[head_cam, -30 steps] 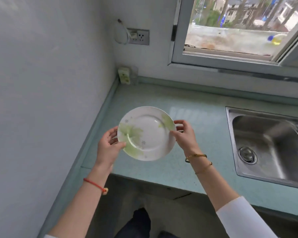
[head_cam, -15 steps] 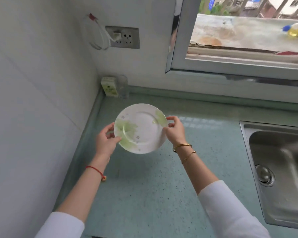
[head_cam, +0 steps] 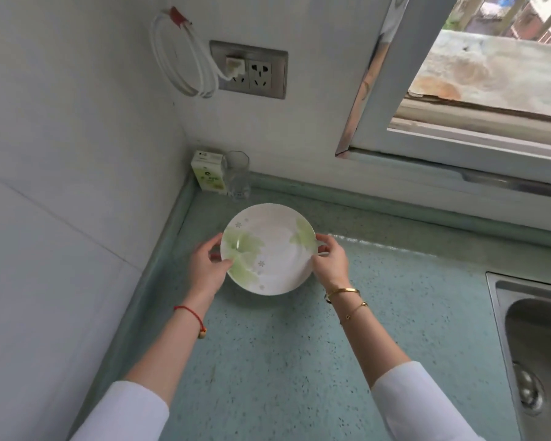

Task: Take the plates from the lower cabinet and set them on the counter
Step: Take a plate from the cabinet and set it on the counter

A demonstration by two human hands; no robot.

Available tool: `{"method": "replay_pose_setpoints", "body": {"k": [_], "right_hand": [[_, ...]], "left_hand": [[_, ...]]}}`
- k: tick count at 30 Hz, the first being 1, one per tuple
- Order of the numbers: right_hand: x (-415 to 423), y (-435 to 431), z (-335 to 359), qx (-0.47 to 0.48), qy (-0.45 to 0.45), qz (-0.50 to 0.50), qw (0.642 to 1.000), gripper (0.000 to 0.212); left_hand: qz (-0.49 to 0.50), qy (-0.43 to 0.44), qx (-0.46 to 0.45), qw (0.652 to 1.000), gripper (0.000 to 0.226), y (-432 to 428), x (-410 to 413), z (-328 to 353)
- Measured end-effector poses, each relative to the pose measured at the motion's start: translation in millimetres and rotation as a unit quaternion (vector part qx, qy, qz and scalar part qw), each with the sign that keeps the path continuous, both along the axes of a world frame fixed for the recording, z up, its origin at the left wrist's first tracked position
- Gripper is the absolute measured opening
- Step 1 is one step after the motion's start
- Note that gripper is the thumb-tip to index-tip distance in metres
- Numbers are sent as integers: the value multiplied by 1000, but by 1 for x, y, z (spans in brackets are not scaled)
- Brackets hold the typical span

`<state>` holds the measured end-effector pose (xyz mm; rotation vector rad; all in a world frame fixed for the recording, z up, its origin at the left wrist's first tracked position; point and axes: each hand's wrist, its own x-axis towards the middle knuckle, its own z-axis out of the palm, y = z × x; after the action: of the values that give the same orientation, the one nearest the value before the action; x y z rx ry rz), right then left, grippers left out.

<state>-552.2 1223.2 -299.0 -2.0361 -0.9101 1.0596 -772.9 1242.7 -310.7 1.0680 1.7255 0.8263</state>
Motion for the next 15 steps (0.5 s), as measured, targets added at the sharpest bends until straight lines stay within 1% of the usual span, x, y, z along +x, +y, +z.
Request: {"method": "replay_pose_setpoints", "body": {"k": [5, 15], "right_hand": [[-2, 8, -8, -14, -18, 10, 1000, 57], [-3, 6, -13, -37, -26, 17, 999, 57]], "left_hand": [[-12, 23, -14, 1000, 68, 11, -3, -10], [-30, 45, -15, 998, 68, 11, -2, -19]]}}
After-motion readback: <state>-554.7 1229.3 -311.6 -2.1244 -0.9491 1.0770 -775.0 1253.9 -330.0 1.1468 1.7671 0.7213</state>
